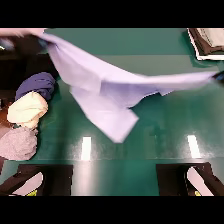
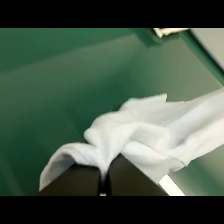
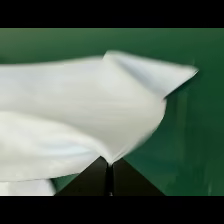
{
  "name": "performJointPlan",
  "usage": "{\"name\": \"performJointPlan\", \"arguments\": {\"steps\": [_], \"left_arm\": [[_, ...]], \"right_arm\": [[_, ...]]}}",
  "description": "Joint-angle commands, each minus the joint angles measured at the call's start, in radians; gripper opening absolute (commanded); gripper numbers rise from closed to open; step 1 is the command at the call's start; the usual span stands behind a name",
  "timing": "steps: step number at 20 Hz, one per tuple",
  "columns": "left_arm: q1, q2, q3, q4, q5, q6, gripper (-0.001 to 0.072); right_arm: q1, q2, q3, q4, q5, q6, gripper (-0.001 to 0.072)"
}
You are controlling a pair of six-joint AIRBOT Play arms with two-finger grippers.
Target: Fold the shirts.
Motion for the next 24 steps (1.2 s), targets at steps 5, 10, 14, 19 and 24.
{"name": "performJointPlan", "arguments": {"steps": [5, 10, 14, 19, 24], "left_arm": [[0.0, 0.137, 0.567, 0.109, -0.063, -0.154, 0.0023], [0.0, 0.219, 0.592, 0.104, -0.044, -0.201, 0.0023], [0.0, 0.194, 0.57, 0.227, -0.05, -0.237, 0.0022], [0.0, 0.01, 0.299, 0.227, -0.163, -0.282, 0.0023], [-0.047, -0.29, 0.128, 0.217, -0.237, -0.269, 0.0023]], "right_arm": [[0.001, 0.018, 0.612, -0.012, -0.025, 0.075, 0.0011], [0.001, -0.071, 0.855, -0.028, 0.062, 0.122, 0.0009], [0.001, -0.104, 0.79, -0.188, 0.169, 0.199, 0.0008], [0.01, -0.287, 0.653, -0.223, 0.381, 0.24, 0.0007], [0.142, -0.58, 0.65, -0.306, 0.457, 0.268, 0.0007]]}}
